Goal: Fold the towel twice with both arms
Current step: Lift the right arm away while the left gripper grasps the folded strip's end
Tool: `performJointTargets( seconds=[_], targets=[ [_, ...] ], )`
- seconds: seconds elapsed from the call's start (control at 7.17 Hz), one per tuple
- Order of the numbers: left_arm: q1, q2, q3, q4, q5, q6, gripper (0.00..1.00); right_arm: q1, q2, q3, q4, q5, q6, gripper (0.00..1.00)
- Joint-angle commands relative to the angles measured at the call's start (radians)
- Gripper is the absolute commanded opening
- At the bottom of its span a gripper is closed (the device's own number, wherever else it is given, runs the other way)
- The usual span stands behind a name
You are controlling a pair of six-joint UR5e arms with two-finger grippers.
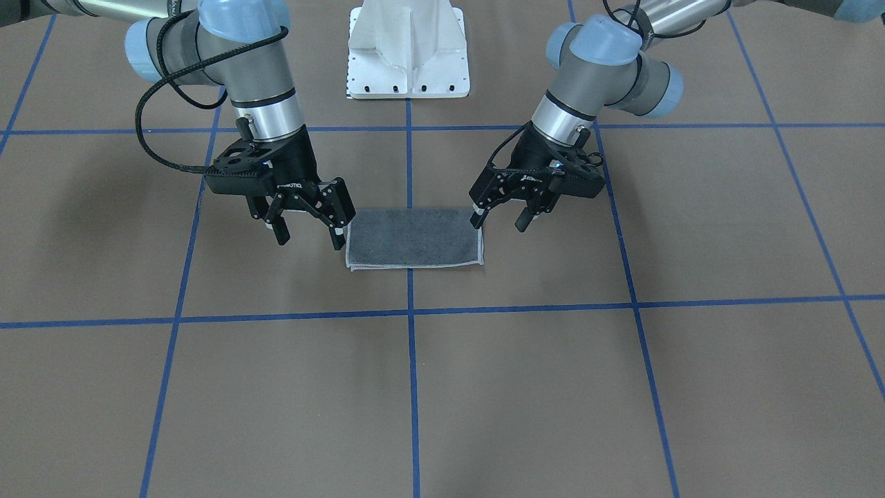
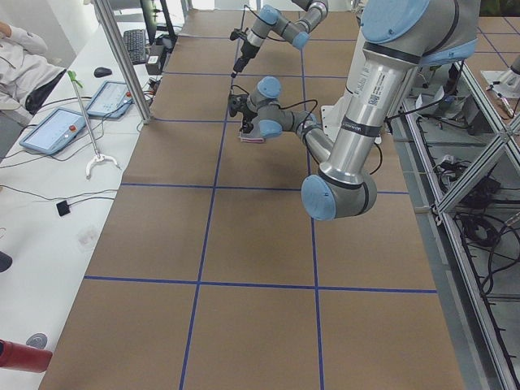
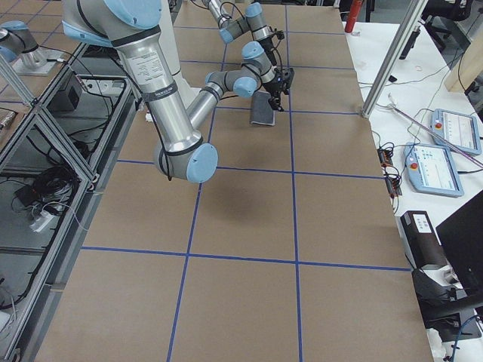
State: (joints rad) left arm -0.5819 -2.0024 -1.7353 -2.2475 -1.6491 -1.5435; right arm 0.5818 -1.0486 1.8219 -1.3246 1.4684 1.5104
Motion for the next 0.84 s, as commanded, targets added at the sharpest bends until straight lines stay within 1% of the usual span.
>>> performJointTargets(
  seconds=[0.0,0.14,0.28,0.42,0.56,0.7],
  targets=[
    [0.007,0.002,-0.006,-0.004,0.06,0.003,1.0,-0.109,-0.005,-0.009,0.091,-0.266,0.016,1.0],
    [0.007,0.001,-0.006,-0.012,0.06,0.005,1.0,-0.112,-0.013,-0.003,0.094,-0.287,-0.001,0.92],
    [0.01,-0.004,-0.006,-0.021,0.052,0.011,1.0,-0.115,-0.013,0.005,0.1,-0.275,-0.027,0.91],
    [0.011,-0.006,-0.004,-0.061,0.055,0.013,1.0,-0.112,-0.011,0.002,0.146,-0.272,-0.133,0.98],
    [0.013,-0.001,0.011,-0.122,0.057,0.011,1.0,-0.099,-0.013,0.002,0.207,-0.194,-0.15,0.98],
    [0.01,0.002,0.014,-0.151,0.064,0.011,0.99,-0.041,-0.022,0.005,0.197,-0.037,-0.179,0.99]
  ],
)
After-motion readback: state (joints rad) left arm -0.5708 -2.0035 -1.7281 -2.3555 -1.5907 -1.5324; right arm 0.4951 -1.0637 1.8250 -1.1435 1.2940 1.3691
